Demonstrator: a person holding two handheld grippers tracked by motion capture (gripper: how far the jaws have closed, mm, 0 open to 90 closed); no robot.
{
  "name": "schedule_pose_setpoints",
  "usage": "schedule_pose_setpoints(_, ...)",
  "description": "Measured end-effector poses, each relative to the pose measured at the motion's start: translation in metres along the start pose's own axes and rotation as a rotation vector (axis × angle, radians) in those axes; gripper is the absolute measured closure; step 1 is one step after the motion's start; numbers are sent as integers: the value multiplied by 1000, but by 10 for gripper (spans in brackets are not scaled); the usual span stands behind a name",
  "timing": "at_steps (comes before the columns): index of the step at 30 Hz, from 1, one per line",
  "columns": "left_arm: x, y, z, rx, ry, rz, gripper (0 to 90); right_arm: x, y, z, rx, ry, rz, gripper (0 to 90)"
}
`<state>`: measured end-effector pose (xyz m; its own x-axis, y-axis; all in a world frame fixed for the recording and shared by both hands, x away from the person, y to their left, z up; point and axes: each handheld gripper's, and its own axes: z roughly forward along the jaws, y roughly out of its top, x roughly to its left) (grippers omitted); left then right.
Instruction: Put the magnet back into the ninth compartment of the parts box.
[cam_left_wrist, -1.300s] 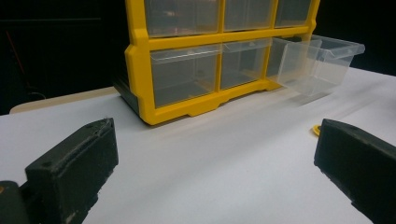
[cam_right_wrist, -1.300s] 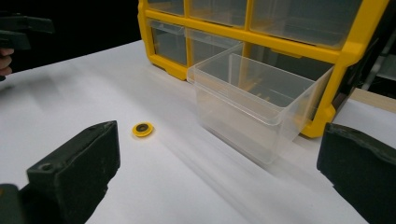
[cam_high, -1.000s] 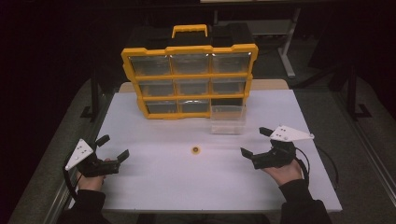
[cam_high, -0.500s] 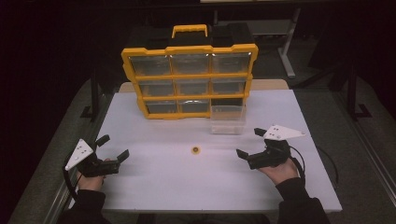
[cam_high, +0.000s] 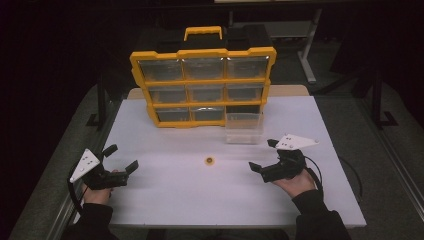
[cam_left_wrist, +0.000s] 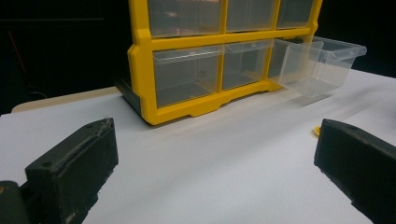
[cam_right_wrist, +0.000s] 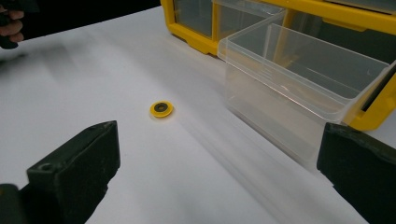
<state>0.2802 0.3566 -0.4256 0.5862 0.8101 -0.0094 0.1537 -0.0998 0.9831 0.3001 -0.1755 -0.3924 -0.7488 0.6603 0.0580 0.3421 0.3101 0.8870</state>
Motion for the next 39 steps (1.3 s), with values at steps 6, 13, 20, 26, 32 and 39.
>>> schedule_pose_setpoints(6,0,0,0,0,-2,1,0,2,3,7,18,14,-10,0)
schedule_pose_setpoints(13,0,0,0,-1,-1,-1,0,7,10,18,43,35,-31,0)
schedule_pose_setpoints(20,0,0,0,1,-1,1,0,8,13,25,64,47,-38,0)
schedule_pose_setpoints(26,0,0,0,1,-2,0,0,7,12,31,88,54,-35,0)
schedule_pose_setpoints(32,0,0,0,-1,-2,-1,0,10,13,36,102,64,-43,0)
schedule_pose_setpoints(39,0,0,0,-1,-4,-3,0,13,18,44,118,80,-58,0)
